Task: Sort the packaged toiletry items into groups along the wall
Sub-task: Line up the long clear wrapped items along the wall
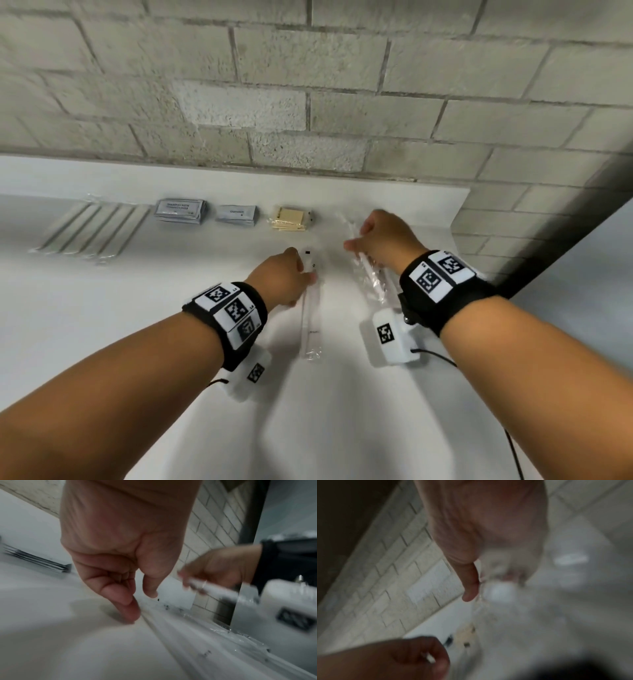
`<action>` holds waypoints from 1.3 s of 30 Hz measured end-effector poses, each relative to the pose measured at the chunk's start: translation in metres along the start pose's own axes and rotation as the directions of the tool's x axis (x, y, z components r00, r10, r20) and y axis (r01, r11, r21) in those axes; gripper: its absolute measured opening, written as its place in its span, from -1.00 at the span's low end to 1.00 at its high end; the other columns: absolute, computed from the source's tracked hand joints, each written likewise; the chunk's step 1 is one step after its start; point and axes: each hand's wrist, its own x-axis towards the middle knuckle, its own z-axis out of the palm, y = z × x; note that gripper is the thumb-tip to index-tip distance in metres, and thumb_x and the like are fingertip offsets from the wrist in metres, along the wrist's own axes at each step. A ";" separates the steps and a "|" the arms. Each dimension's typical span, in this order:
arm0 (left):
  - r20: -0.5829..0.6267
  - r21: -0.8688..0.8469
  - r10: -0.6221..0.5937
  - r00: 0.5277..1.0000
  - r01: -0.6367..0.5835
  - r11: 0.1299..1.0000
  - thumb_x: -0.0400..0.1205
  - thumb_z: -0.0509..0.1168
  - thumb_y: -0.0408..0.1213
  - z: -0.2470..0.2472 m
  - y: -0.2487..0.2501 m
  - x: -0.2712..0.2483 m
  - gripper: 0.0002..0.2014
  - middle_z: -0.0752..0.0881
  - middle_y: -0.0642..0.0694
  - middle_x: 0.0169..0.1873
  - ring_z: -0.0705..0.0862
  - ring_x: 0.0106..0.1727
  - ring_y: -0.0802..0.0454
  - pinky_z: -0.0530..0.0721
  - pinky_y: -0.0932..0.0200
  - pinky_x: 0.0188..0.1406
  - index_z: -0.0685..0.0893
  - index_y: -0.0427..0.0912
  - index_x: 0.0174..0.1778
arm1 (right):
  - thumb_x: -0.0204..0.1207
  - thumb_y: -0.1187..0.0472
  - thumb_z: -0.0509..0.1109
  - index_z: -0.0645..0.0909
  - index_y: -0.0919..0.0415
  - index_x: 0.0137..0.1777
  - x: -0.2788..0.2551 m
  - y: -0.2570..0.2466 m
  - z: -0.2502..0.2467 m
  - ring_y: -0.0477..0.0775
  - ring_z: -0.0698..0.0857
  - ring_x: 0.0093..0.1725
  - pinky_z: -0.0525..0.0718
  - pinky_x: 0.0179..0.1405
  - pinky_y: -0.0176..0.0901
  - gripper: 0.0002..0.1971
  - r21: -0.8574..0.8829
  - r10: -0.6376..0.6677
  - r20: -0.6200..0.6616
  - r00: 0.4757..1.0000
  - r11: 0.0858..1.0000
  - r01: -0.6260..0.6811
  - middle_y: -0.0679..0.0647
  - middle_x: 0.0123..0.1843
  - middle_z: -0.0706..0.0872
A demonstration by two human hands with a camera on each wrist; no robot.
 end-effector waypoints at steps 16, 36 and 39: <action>0.199 0.515 0.275 0.941 -0.339 0.787 0.67 0.12 0.13 0.020 -0.020 -0.051 -0.26 -0.06 0.07 0.70 0.09 0.68 -0.04 0.22 0.00 0.59 -0.02 -0.03 0.69 | 0.53 0.16 0.35 0.33 -0.03 0.58 -0.060 0.042 0.035 0.09 0.36 0.55 0.41 0.48 0.15 -0.40 -0.639 -0.154 0.426 0.892 0.646 0.417 -0.05 0.67 0.24; 0.216 0.508 0.167 0.962 -0.257 0.822 0.68 0.15 0.06 0.014 0.020 0.029 -0.26 0.02 -0.01 0.70 0.10 0.68 -0.08 0.23 -0.08 0.56 -0.06 -0.03 0.69 | 0.54 0.13 0.34 0.19 -0.01 0.63 0.000 0.026 0.059 0.25 0.33 0.59 0.24 0.54 0.36 -0.33 -0.605 0.056 0.262 0.963 0.788 0.119 -0.02 0.68 0.20; 0.213 0.472 0.161 0.964 -0.246 0.847 0.68 0.15 0.05 0.012 0.020 0.029 -0.25 0.02 -0.01 0.70 0.14 0.67 -0.06 0.25 -0.04 0.55 -0.11 -0.01 0.69 | 0.58 0.21 0.31 0.10 -0.04 0.68 0.000 0.027 0.057 0.21 0.24 0.65 0.24 0.59 0.28 -0.29 -0.532 0.031 0.284 0.958 0.837 0.131 -0.04 0.73 0.06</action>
